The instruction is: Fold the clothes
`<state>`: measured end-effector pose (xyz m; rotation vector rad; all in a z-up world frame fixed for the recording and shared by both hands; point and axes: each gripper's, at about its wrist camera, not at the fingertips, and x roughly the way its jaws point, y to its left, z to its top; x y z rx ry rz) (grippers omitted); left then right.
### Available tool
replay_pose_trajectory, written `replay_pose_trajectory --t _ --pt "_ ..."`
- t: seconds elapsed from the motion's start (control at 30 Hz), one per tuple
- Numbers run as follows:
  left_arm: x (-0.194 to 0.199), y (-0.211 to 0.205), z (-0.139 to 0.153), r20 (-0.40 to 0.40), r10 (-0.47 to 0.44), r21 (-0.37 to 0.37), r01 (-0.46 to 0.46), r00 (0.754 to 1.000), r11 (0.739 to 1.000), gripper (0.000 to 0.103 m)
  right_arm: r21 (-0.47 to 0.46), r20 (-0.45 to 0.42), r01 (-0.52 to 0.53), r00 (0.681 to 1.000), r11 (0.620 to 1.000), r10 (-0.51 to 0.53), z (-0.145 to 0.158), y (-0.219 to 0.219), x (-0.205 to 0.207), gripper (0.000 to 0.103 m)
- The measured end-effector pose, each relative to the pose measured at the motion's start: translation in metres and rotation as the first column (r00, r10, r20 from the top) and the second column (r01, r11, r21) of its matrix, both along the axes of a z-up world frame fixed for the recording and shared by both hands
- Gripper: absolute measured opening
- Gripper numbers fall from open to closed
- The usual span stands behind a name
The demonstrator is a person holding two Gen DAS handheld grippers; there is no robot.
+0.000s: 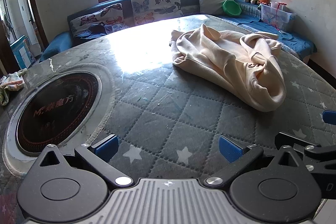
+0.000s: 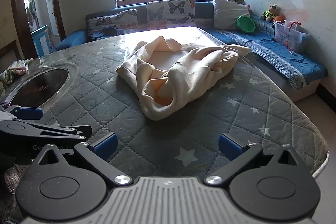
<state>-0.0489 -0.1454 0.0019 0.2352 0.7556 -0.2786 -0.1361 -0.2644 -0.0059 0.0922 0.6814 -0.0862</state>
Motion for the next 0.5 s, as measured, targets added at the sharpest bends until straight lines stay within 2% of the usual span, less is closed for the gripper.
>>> replay_pose_trajectory --t 0.5 --pt "-0.007 0.015 -0.001 -0.008 0.022 -0.005 -0.022 1.0 1.0 0.103 -0.005 0.015 -0.005 1.0 1.0 0.005 0.004 0.008 -0.012 0.103"
